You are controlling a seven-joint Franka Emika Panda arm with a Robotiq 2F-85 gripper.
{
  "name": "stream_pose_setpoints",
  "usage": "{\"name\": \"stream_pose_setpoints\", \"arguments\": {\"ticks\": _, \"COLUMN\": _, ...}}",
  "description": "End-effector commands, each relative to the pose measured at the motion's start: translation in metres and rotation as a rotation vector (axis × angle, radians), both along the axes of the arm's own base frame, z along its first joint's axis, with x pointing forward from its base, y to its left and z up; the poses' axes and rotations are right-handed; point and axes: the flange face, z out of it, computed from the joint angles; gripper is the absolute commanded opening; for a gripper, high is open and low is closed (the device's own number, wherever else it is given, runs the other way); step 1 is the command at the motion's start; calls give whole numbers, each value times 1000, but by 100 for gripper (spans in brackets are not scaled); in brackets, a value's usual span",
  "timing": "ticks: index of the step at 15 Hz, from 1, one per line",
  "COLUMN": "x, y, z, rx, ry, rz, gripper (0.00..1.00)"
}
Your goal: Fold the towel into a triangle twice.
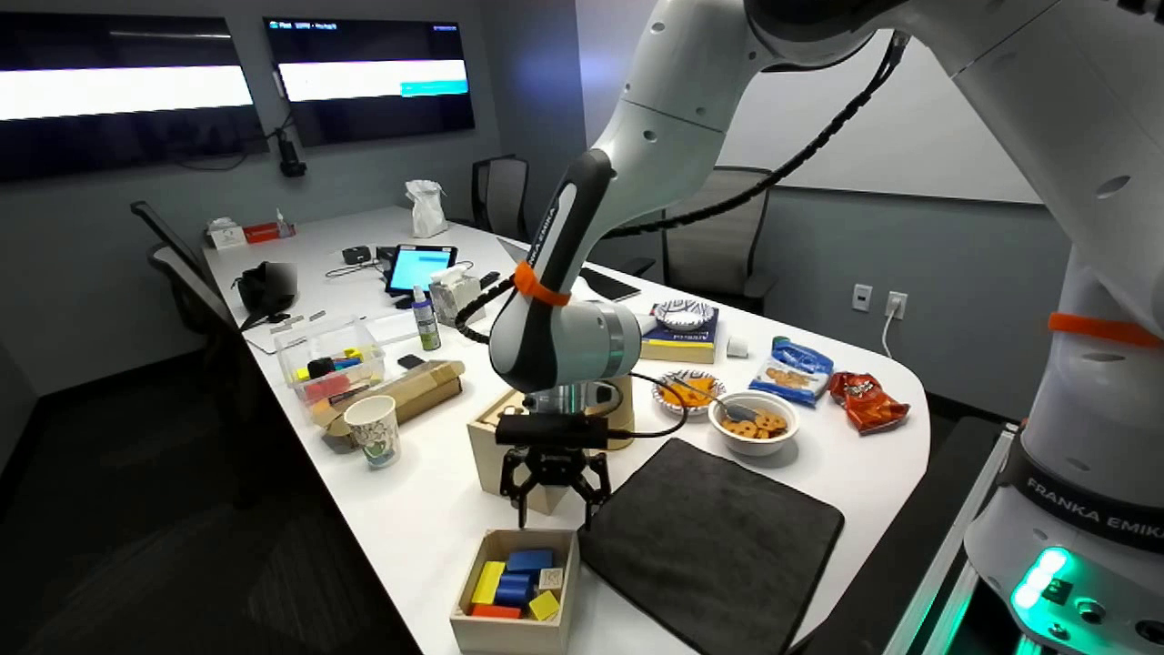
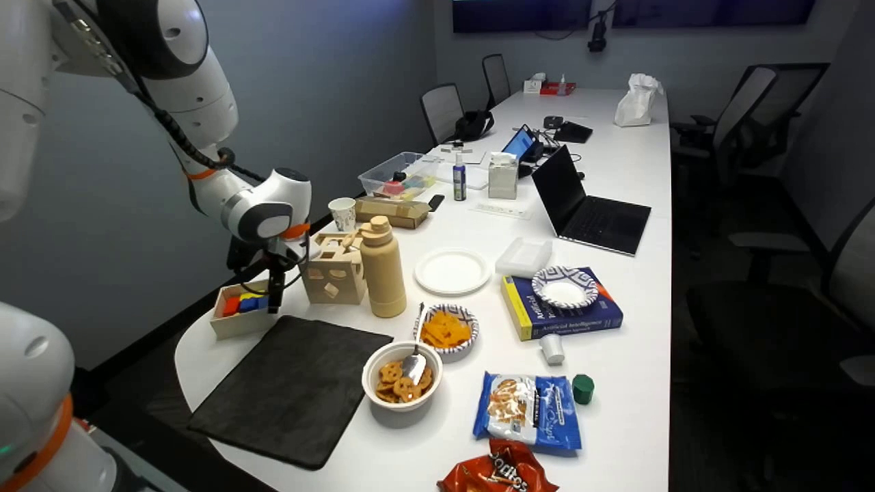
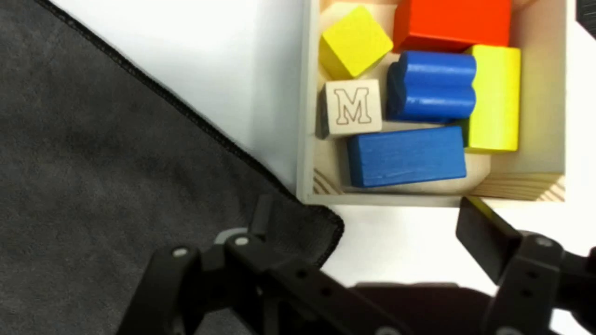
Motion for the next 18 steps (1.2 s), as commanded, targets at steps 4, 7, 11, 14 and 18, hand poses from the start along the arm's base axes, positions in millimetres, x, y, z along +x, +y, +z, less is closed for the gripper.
{"name": "stream_pose_setpoints", "arguments": {"ticks": 4, "x": -35, "y": 7, "z": 12, "rx": -134, "ry": 26, "rz": -110, "gripper": 100}}
{"name": "stream_pose_setpoints", "arguments": {"ticks": 7, "x": -31, "y": 11, "z": 20, "rx": -185, "ry": 13, "rz": -146, "gripper": 100}}
{"name": "stream_pose_setpoints", "arguments": {"ticks": 11, "x": -23, "y": 7, "z": 30, "rx": -246, "ry": -8, "rz": -186, "gripper": 100}}
{"name": "stream_pose_setpoints", "arguments": {"ticks": 14, "x": -17, "y": 2, "z": 34, "rx": -292, "ry": -13, "rz": -198, "gripper": 100}}
{"name": "stream_pose_setpoints", "arguments": {"ticks": 18, "x": -4, "y": 3, "z": 23, "rx": -320, "ry": 32, "rz": -106, "gripper": 100}}
